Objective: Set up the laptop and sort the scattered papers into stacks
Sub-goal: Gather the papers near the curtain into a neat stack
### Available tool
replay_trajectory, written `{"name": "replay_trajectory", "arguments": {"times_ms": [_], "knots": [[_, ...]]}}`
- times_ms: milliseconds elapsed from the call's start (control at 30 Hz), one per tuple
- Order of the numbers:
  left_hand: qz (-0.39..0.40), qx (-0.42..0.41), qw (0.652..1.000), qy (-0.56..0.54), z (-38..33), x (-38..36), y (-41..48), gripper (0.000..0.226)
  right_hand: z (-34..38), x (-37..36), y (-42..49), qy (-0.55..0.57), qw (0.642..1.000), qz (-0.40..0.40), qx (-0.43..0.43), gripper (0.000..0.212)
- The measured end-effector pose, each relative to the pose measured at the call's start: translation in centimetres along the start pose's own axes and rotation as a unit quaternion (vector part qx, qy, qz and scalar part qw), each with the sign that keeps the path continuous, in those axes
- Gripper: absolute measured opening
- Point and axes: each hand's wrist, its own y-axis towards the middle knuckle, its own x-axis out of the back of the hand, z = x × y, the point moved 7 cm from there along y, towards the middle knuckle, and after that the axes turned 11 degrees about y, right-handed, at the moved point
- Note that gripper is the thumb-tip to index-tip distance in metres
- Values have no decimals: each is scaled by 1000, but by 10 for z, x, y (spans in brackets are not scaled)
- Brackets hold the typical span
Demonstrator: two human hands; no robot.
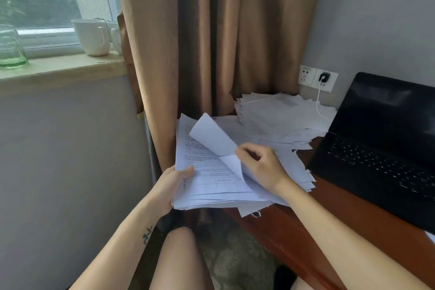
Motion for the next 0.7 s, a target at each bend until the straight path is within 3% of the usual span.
{"name": "replay_trajectory", "arguments": {"times_ms": [267, 400, 533, 600, 700], "knots": [[-2, 16, 1000, -17, 6, 1, 0, 43, -11, 23, -18, 55, 998, -21, -23, 19], [7, -2, 1000, -12, 3, -2, -1, 42, -20, 46, -42, -159, 987, -28, -4, 39], [-5, -19, 1000, 10, 5, -2, 0, 36, -25, 48, -67, -329, 941, 19, 77, 28], [-8, -20, 1000, 13, 6, -2, 0, 33, -28, 46, -75, -367, 925, 40, 90, 25], [-6, -27, 999, 17, 7, -3, -1, 29, -32, 46, -82, -373, 924, 77, 34, 36]]}}
